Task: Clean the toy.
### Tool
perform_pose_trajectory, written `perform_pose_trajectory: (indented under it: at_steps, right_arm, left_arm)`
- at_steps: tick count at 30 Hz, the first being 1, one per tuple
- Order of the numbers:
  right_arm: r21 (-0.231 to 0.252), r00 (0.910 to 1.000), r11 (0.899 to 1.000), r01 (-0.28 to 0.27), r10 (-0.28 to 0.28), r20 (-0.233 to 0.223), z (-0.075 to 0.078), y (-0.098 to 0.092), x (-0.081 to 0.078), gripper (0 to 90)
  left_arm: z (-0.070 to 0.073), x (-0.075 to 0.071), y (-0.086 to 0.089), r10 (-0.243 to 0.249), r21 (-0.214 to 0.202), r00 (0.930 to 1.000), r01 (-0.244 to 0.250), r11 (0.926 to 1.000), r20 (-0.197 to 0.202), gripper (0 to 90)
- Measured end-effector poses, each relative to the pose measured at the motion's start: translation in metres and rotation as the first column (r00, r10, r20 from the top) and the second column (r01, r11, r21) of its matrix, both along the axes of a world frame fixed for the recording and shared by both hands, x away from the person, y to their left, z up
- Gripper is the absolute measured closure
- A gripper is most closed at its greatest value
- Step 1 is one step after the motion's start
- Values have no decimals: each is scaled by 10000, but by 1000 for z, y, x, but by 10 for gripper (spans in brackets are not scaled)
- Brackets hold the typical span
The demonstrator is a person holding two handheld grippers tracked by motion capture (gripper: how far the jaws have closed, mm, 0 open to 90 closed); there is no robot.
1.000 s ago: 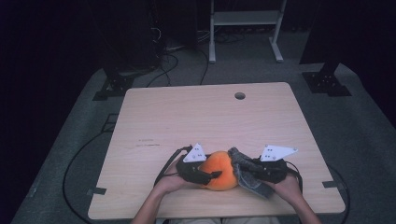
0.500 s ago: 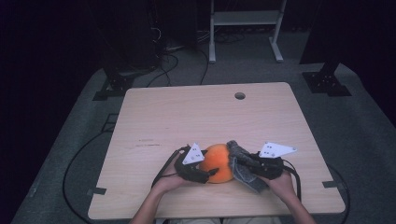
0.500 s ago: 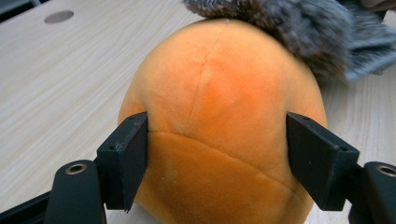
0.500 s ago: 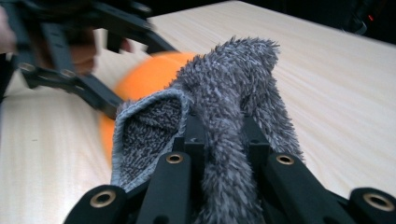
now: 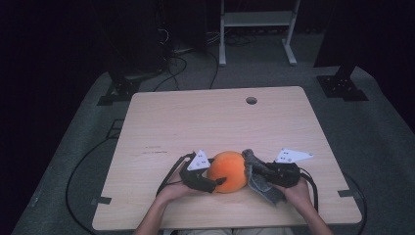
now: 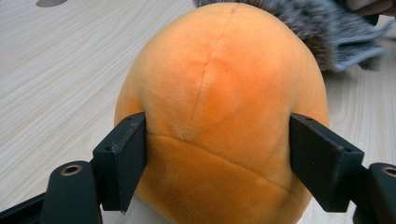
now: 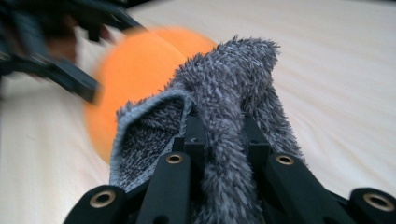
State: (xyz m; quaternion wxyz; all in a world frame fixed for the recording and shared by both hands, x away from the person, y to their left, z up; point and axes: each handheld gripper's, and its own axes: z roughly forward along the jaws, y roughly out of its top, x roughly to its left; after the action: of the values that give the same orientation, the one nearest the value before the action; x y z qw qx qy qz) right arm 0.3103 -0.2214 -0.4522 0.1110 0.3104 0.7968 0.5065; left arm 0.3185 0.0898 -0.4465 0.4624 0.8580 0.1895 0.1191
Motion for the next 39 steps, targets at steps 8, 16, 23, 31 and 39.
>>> perform_pose_trajectory:
  at_steps: [8,16,23,31,39]
  right_arm:
    - [540,9983,9985,47,-78,570,20,-3,-6,765]
    - [265,9967,9991,-335,314,748,17,14,-4,765]
    - [-127,9987,9997,186,-180,482,20,-2,-7,764]
    - [-736,9861,9939,-823,919,1382,33,34,-15,765]
    - [-464,9926,9965,-692,734,969,25,15,-10,764]
  left_arm:
    - [2,-6,-10,-407,230,9966,391,9990,721,235]
    - [4,-12,-16,-656,435,9932,617,9971,961,241]
    - [7,-14,-20,-715,518,9909,660,9965,1137,237]
    - [16,-13,-17,-780,112,9931,773,9969,879,139]
    - [6,-5,-8,-833,113,9963,831,9965,220,217]
